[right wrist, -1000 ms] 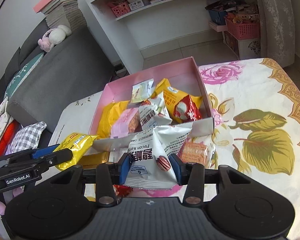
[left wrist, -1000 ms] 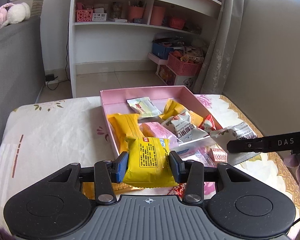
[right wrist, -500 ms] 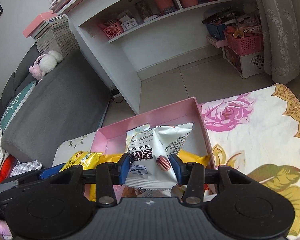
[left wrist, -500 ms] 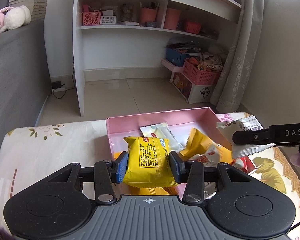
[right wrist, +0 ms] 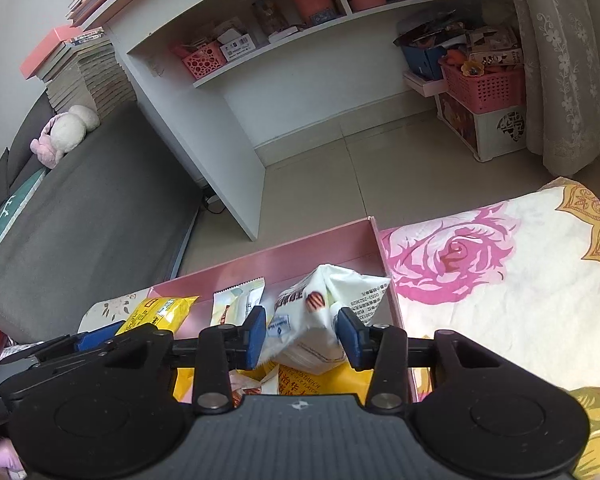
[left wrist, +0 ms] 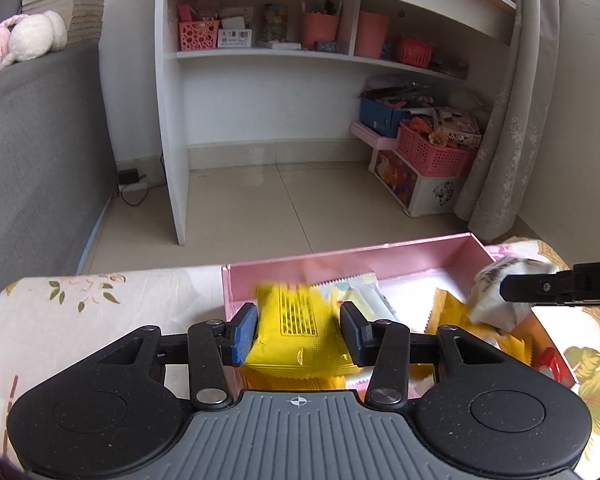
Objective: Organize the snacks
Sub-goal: 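Carry the yellow biscuit packet and pecan packet into the box and release, then withdraw both grippers from the box toward the remaining snacks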
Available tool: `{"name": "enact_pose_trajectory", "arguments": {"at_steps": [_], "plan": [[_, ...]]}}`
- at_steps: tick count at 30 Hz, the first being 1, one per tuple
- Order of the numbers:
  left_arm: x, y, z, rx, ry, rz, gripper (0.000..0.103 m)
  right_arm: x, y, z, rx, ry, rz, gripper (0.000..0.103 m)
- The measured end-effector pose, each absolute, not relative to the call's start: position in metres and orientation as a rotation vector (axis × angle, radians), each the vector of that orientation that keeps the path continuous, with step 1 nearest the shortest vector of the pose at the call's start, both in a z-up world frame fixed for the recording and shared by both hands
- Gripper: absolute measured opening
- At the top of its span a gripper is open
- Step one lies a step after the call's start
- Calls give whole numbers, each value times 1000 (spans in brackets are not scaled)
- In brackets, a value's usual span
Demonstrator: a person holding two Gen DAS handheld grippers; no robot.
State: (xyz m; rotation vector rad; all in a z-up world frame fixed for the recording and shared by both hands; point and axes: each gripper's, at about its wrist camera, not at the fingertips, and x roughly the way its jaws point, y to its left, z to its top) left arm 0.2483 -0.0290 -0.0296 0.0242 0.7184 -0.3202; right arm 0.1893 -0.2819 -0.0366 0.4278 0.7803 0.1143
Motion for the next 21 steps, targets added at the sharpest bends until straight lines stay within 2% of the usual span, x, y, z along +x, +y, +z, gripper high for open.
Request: {"name": "enact_pose_trajectory", "arguments": {"at_steps": [2,3,4,11,16,19,21], "plan": [[248,-30,-29,21,714,-317,55,188,-282,-36,433,774,111,46],[248,-31,-29,21,712,-315,57,188,-281,-35,432,770,110,54],[247,-32,-28,23,715,-318,58,187,-281,-34,430,768,110,56],[235,-32,-25,36,743,-338,69,178,-280,-22,424,754,99,67],[220,-26,-18,24,759,-347,73,164,-280,-12,407,752,96,75],[208,-21,-12,24,758,-345,82,152,-278,-4,392,745,97,80],[200,-17,-8,22,757,-347,83,142,-276,1,386,741,97,82]]}}
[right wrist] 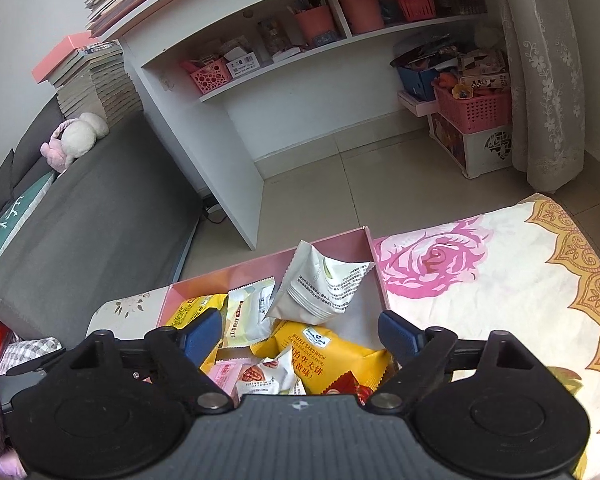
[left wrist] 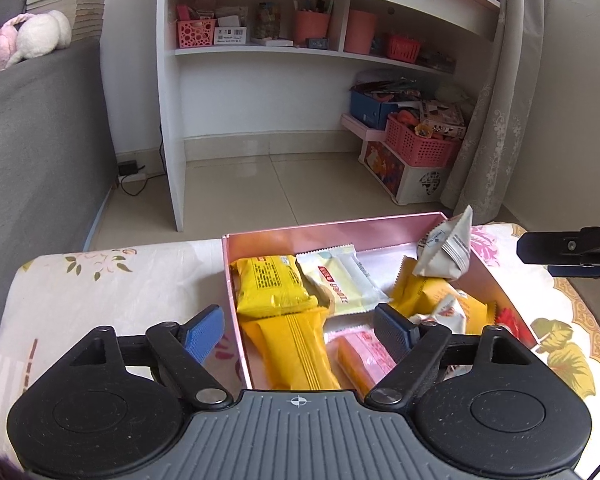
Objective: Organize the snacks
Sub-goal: 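Withdraw both grippers from the box toward the remaining snacks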
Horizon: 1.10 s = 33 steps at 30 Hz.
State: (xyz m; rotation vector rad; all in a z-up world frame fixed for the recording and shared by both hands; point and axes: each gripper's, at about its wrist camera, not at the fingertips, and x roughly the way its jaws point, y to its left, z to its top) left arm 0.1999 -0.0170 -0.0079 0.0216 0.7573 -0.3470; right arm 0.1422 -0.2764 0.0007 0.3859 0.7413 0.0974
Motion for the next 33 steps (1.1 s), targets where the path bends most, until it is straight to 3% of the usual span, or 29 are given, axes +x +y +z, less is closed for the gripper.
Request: {"name": "enact_pose_trajectory", "arguments": {"at_steps": [14,33], "plan": [[131,5,3,34,801,-374,98,75,-256,20,294,733,123,94],[63,12,-46,194,850,-484,99,17,-224,-29,130,804,215,96]]}}
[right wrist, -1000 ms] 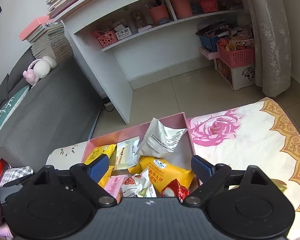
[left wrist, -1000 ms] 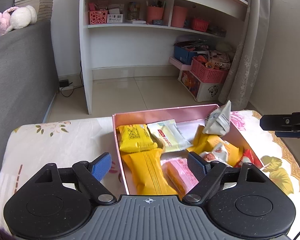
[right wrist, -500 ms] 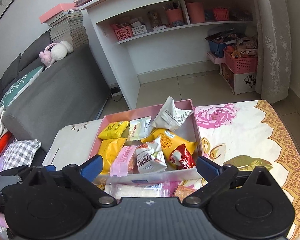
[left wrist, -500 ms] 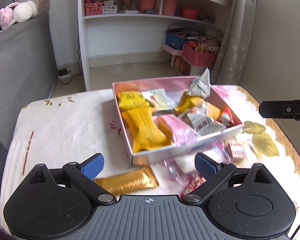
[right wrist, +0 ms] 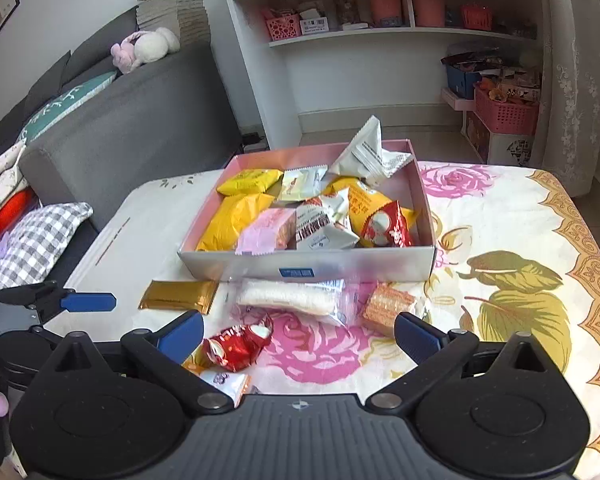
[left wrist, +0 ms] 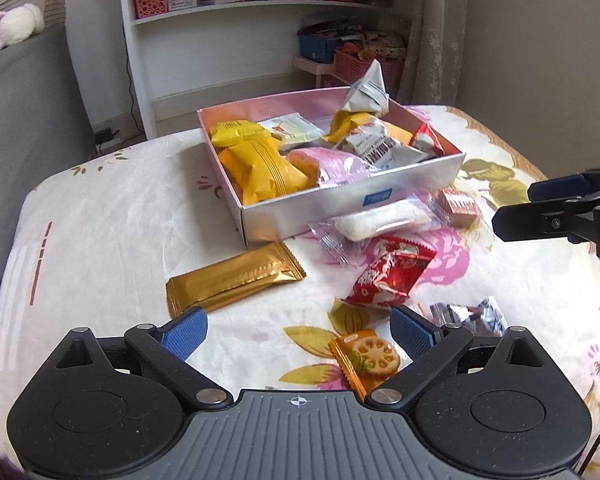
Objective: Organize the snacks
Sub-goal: 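Withdraw both grippers from the box toward the remaining snacks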
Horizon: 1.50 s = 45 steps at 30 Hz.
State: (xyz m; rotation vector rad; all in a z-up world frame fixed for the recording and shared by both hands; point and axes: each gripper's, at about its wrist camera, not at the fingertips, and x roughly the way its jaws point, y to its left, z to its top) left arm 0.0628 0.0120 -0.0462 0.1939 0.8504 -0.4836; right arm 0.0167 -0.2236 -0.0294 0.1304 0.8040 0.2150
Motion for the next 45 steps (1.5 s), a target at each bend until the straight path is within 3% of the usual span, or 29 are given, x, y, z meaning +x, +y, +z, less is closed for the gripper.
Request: {"name": "enact_pose_trajectory", "arguments": {"at_steps": [10,22,27,34,45], "plan": [[42,0,-74,404,769,-713,99,-5,-225,-62,-34,838,311,97],[48,-36,-82,473,771,-857,96,-16,-210,-92,-215,884,460,97],[48,-36,-83,443,803,-881,85,-13,-215,-97,-198,888,456,97],[48,-25,-81,392,824,-848,49,-13,-214,-100,-178,849,441,97],[44,2,-76,395,849,-621,45,-5,-209,-99,-189,867,447,97]]}}
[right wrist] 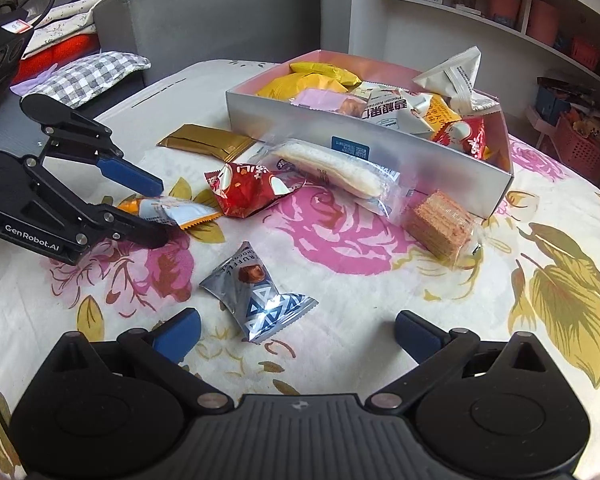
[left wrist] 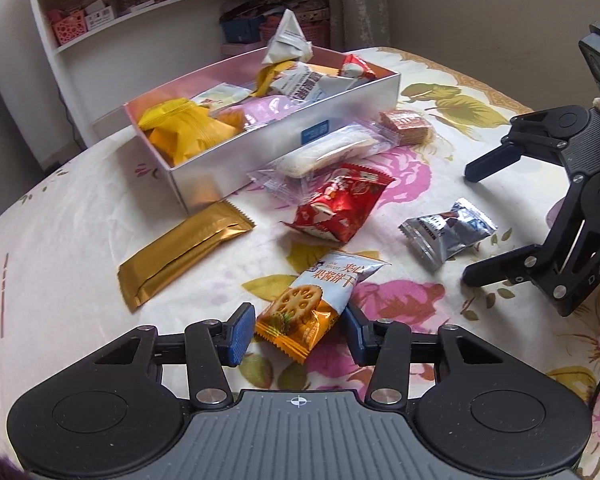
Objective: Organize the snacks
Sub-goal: 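Withdraw both grippers from the box toward the remaining snacks, then grasp the orange biscuit packet with the left gripper while the right grasps the silver candy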
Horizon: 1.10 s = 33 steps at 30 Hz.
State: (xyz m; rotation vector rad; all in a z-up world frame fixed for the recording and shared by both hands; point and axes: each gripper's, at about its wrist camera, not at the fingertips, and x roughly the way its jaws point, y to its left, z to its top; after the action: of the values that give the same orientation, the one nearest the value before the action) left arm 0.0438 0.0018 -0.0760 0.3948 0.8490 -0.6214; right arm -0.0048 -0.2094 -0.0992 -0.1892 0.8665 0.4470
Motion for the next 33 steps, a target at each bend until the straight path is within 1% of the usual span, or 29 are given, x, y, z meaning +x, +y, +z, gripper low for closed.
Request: {"name": "enact_pose_trajectory", "arguments": {"at_steps": [3,6,7,8,9,11,14,17,26,32,33], "plan": [[44,8,-75,397,850,-592,46,-3,-207,-99,-186,876,434,97],[43,11,-77,390,841,-655,49,-2,-205,-99,-182,877,424,97],[43,12,-77,386,839,-673,54,-2,-205,-99,-182,876,424,97],[44,12,-78,384,836,-687,62,-2,-205,-99,-181,874,424,97],[45,10,-79,386,832,-698,65,-3,-206,-99,-180,871,424,97],[48,10,-81,391,819,-705,78,-5,-206,-100,-178,861,424,97],[57,9,-83,380,820,-712,85,-6,-206,-100,-178,848,426,97],[67,7,-84,347,845,-691,88,-5,-204,-100,-181,846,430,97],[76,6,-84,285,901,-579,88,-1,-195,-97,-221,848,426,96],[68,11,-85,262,884,-552,86,0,-189,-95,-246,842,424,91],[67,11,-85,260,880,-550,86,0,-189,-94,-246,840,428,87]]}}
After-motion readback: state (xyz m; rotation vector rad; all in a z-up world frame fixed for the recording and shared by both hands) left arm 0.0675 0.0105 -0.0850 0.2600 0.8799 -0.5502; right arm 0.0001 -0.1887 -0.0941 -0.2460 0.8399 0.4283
